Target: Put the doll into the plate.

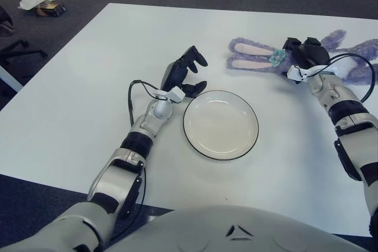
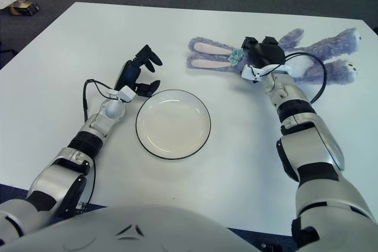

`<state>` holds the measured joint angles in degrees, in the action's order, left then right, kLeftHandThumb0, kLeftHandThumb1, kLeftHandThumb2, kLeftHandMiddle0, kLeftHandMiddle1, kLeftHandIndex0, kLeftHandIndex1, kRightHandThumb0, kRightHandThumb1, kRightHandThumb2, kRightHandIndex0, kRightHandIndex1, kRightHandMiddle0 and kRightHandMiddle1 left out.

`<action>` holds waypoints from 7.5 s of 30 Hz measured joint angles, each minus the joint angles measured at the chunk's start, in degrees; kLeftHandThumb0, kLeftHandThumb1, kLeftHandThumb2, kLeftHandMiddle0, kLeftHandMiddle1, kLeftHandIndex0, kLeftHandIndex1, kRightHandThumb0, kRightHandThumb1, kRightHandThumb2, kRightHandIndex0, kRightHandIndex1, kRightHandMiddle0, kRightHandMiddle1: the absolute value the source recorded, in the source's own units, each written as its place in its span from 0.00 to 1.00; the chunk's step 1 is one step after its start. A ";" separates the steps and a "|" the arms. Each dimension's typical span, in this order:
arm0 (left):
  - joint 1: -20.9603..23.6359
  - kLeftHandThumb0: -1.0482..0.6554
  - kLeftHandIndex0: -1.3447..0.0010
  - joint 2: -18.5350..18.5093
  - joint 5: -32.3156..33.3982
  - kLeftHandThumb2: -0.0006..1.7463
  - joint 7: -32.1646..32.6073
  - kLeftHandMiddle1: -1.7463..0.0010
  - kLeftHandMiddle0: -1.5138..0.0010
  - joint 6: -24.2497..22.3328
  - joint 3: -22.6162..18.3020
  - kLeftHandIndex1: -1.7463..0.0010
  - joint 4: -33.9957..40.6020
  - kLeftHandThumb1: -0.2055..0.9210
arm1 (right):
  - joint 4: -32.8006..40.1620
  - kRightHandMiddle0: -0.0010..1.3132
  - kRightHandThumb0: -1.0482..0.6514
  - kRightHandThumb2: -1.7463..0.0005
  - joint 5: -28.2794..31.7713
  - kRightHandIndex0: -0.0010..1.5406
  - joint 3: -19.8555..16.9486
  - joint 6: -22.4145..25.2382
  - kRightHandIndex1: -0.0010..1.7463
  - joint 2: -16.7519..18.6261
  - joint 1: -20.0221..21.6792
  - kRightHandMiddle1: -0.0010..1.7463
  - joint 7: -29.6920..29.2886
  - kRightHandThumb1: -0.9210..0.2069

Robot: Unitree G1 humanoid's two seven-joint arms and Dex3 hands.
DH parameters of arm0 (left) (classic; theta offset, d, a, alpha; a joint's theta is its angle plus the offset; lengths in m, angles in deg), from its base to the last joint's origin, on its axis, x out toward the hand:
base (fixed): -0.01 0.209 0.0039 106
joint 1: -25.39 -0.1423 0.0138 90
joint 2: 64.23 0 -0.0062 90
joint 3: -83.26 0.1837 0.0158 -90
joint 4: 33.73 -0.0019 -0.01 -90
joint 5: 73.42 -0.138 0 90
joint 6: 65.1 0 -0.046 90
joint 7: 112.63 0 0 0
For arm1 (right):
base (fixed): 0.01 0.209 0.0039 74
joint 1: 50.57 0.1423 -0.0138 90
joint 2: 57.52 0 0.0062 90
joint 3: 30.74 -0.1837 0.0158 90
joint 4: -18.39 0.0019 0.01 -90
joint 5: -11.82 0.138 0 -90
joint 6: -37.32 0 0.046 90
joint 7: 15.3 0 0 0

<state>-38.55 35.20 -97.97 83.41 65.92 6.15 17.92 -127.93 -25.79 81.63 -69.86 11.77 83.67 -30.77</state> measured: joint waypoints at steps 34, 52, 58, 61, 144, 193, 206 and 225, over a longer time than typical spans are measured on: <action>11.24 0.61 0.89 -1.77 8.10 0.56 -6.64 0.04 0.69 -14.63 -4.95 0.00 -15.15 0.72 | 50.17 0.80 0.94 0.11 2.61 0.50 -11.15 10.32 1.00 -1.80 -10.87 1.00 21.49 0.71; 11.45 0.61 0.76 -0.82 8.59 0.60 -4.96 0.00 0.78 -11.79 -5.10 0.00 -18.33 0.67 | 56.95 0.81 0.96 0.08 2.57 0.53 -12.84 15.19 1.00 0.24 -11.15 1.00 24.35 0.75; 11.52 0.61 0.76 -0.82 8.62 0.61 -5.13 0.00 0.78 -11.78 -5.05 0.00 -18.82 0.67 | 56.97 0.81 0.96 0.07 2.82 0.53 -13.64 15.16 1.00 1.08 -10.09 1.00 24.41 0.76; 11.58 0.61 0.76 -0.82 8.94 0.61 -5.43 0.00 0.78 -11.78 -5.22 0.00 -19.33 0.67 | 59.14 0.81 0.96 0.07 2.86 0.53 -13.70 18.20 1.00 2.40 -9.37 1.00 26.59 0.76; 15.74 0.61 0.82 3.95 17.34 0.62 -8.85 0.01 0.70 -13.75 -12.00 0.00 -27.50 0.65 | 89.98 0.77 0.94 0.11 20.77 0.50 2.43 48.57 1.00 11.67 -11.35 1.00 60.65 0.72; 18.27 0.61 0.76 4.76 13.39 0.60 -3.46 0.00 0.78 -12.94 -10.12 0.00 -32.65 0.67 | 87.31 0.40 0.61 0.12 2.44 0.52 11.70 45.01 0.97 8.35 -0.22 0.99 71.82 0.72; 18.53 0.61 0.77 4.49 12.79 0.60 -3.46 0.00 0.78 -12.77 -9.67 0.00 -33.19 0.67 | 87.20 0.45 0.61 0.15 2.17 0.40 11.09 49.17 1.00 12.73 0.13 1.00 73.76 0.67; 18.63 0.61 0.77 4.44 12.30 0.59 -2.74 0.00 0.78 -12.60 -8.91 0.00 -33.19 0.68 | 90.90 0.46 0.61 0.14 3.32 0.40 9.64 45.97 1.00 12.99 -1.44 1.00 72.99 0.67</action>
<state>-19.92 39.64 -85.68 80.68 53.32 -2.76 -15.27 -37.03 -22.47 91.27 -23.88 24.77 82.23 42.23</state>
